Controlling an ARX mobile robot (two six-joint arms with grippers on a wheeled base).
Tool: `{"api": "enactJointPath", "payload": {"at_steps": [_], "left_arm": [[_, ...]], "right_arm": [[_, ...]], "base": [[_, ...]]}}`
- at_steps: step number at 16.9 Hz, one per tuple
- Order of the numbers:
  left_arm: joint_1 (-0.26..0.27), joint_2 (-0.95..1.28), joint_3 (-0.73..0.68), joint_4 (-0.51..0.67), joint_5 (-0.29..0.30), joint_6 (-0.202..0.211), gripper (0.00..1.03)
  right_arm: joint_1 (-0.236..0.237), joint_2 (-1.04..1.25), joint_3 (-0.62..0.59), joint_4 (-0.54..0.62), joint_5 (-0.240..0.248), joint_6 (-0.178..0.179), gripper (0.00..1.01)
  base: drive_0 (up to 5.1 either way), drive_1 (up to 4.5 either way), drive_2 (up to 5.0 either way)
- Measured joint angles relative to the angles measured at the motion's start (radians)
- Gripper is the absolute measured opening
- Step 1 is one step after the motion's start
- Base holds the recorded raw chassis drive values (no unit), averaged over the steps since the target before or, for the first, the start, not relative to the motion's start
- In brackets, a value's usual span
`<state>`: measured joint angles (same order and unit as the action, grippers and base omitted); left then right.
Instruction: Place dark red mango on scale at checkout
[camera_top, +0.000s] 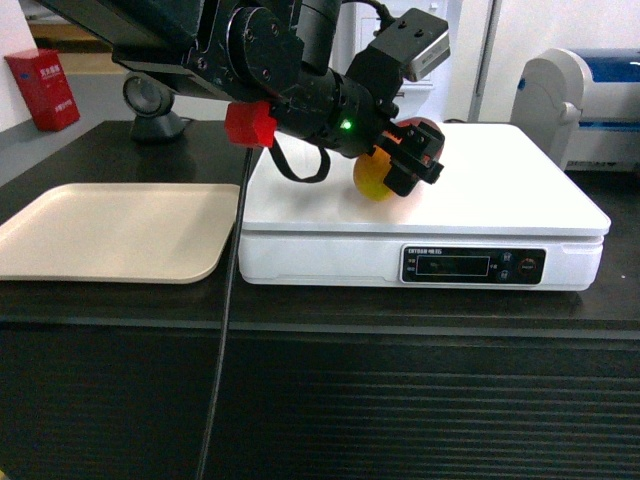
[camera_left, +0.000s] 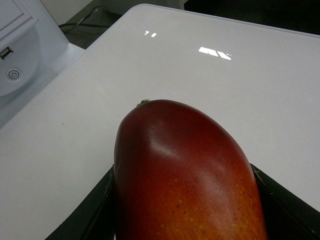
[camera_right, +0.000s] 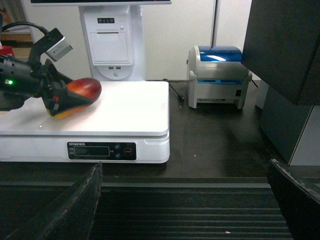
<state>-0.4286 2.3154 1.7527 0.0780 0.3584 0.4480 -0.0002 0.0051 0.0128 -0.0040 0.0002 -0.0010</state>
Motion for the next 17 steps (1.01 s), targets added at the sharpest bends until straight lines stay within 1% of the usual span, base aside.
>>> {"api": "enactJointPath", "payload": {"at_steps": [2,4,8,9,10,12,13,15,17], "left_arm": [[-0.01,0.046,0.091,-0.027,-0.026,0.002,0.67],[-0.012,0.081,0.142,-0.042,-0.035,0.0,0.67],[-0.021,0.121,0.198,-0.062,-0.045,-0.01,0.68],[-0.021,0.121,0.198,-0.062,-0.043,-0.018,0.76],[-0.021,0.121,0.198,-0.056,-0.042,-0.026,0.87],[-0.021,0.121,0.198,-0.039,-0.033,-0.034,1.0],[-0.021,0.12,0.194,-0.024,-0.029,-0.048,0.97],[-0.022,0.104,0.163,0.003,-0.016,-0.06,0.98],[-0.022,0.082,0.131,0.024,-0.009,-0.082,0.98]], "right_arm": [[0.0,0.0,0.0,0.0,0.0,0.0,0.98],[0.0,0.0,0.0,0.0,0.0,0.0,0.98],[0.0,0.0,0.0,0.0,0.0,0.0,0.98],[0.0,0.0,0.0,0.0,0.0,0.0,0.98],[0.0,0.0,0.0,0.0,0.0,0.0,0.98],[0.0,0.0,0.0,0.0,0.0,0.0,0.98],[0.0,0.0,0.0,0.0,0.0,0.0,0.98],[0.0,0.0,0.0,0.0,0.0,0.0,0.98],[0.0,0.0,0.0,0.0,0.0,0.0,0.98]], "base": [[0.0,0.0,0.0],[0.0,0.0,0.0],[0.0,0.0,0.0],[0.0,0.0,0.0],[0.0,0.0,0.0],[0.0,0.0,0.0],[0.0,0.0,0.0],[0.0,0.0,0.0],[0.0,0.0,0.0]]}}
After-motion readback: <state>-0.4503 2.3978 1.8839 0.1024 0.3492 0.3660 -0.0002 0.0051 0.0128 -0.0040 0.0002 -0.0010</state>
